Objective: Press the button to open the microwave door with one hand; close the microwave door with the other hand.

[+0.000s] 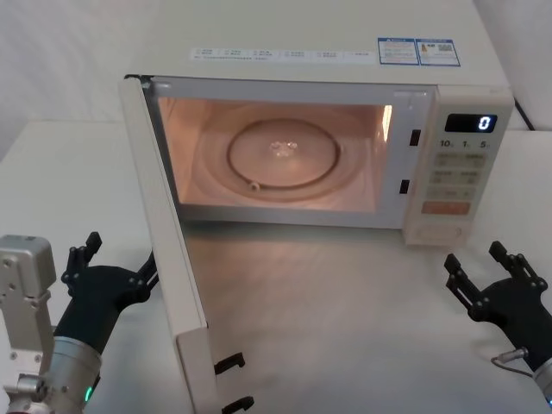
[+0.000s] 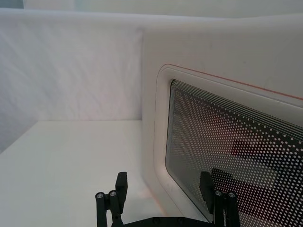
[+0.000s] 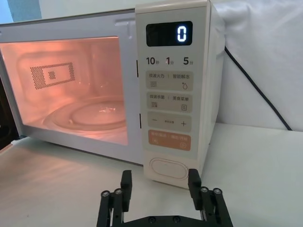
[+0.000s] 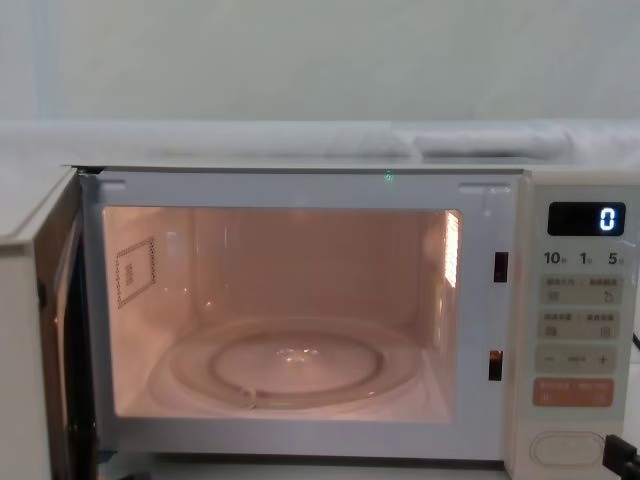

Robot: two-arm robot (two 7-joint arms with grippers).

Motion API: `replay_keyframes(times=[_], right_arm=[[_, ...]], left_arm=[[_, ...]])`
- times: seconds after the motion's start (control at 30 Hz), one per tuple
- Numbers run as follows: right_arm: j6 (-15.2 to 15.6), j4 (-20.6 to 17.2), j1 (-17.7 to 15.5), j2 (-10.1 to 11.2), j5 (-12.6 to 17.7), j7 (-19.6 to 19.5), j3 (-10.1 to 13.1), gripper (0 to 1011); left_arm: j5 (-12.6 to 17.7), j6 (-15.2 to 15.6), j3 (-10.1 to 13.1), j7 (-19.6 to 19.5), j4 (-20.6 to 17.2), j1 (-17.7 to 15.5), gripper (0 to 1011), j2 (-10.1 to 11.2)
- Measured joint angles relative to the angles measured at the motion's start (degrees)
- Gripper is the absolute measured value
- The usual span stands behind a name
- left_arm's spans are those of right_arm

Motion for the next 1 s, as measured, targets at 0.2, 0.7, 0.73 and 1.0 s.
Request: replay_keyframes(times=[0.2,0.7,0.73,1.0], right_arm=[[-0.3,-0.1,-0.3,0.2,0.2,-0.1,-0.1,924],[-0.3,-0.1,-0.3,0.2,0.2,-0.2,-0.1,1002],[-0.3,-0.1,-0.3,0.2,0.2,-0.2,-0.1,1002],[-0.2,-0.1,-0.3,0.2,0.2,-0.2,-0.1,1002]], left_arm=[[0.0,0.0,0.0,0.0,0.0,0.0,1001,0.0],[0.0,0.0,0.0,0.0,0.0,0.0,1001,0.0],[0.0,0.0,0.0,0.0,0.0,0.0,1001,0.0],[0.0,0.0,0.0,0.0,0.0,0.0,1001,0.0]])
